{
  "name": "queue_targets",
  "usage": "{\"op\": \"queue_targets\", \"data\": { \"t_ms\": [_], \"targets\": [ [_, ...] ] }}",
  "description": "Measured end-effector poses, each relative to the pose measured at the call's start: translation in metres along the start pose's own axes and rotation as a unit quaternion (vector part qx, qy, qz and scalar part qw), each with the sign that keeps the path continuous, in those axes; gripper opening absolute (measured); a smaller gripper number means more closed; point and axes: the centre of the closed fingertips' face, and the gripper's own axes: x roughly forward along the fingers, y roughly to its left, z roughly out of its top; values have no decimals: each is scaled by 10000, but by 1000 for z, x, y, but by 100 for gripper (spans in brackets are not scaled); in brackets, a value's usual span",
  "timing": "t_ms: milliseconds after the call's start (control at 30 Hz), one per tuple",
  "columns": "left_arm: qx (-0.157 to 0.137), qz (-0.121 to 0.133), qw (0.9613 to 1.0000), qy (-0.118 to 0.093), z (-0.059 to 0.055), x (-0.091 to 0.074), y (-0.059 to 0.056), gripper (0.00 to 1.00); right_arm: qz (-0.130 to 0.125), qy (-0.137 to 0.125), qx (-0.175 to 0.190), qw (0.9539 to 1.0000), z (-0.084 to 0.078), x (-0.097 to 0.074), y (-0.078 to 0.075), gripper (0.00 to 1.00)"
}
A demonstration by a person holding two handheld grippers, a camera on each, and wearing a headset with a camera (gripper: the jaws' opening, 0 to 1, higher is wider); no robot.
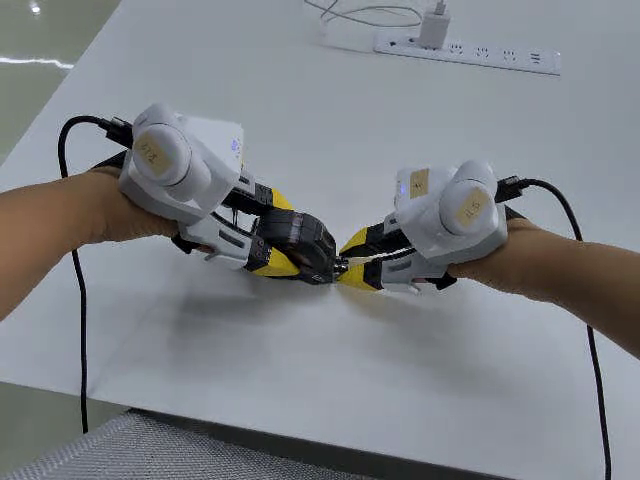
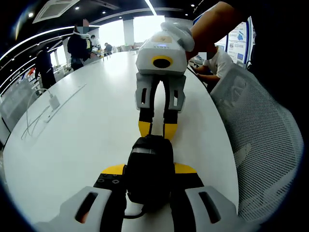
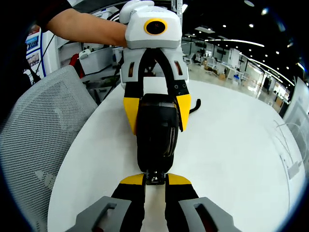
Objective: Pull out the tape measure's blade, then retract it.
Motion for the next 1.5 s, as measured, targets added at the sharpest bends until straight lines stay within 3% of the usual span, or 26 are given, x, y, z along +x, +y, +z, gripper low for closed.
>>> {"op": "queue_targets", "data": {
  "t_ms": [1500],
  "targets": [
    [32, 4, 10000, 17, 0, 0, -1, 28, 137, -12, -58, 9999, 0, -1, 3, 8]
  ]
}}
